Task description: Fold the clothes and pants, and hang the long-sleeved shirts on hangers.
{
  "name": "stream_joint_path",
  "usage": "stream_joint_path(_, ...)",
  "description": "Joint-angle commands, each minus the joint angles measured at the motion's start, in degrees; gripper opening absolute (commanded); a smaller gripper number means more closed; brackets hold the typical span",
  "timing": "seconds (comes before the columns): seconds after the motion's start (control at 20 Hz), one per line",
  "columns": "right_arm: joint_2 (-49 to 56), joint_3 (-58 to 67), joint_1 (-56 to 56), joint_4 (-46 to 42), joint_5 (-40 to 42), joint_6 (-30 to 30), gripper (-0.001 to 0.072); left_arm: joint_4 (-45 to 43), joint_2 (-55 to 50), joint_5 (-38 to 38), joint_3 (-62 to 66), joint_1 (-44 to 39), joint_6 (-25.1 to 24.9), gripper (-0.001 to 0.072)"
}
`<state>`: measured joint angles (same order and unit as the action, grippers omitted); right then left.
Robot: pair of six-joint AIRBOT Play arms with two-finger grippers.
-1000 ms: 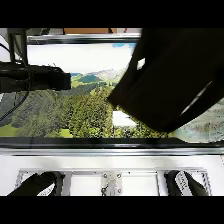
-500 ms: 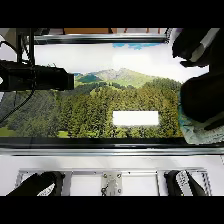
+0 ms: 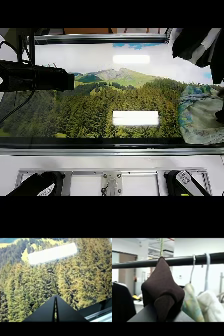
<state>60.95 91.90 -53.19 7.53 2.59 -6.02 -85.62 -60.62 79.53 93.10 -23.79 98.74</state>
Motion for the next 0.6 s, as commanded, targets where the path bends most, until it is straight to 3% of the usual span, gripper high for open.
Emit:
stream_joint_path(0.0,2.9,2.0,-1.0,-0.3,4.3,0.0,0.0011,0.2,0.0,0.1,0.0,0.0,0.0,0.0013)
stream_joint_path(0.55,4.9,-2.0,-1.7,-0.3,5.1,0.0,0.0011,0.2,0.0,0.0,0.0,0.0,0.1,0.0013)
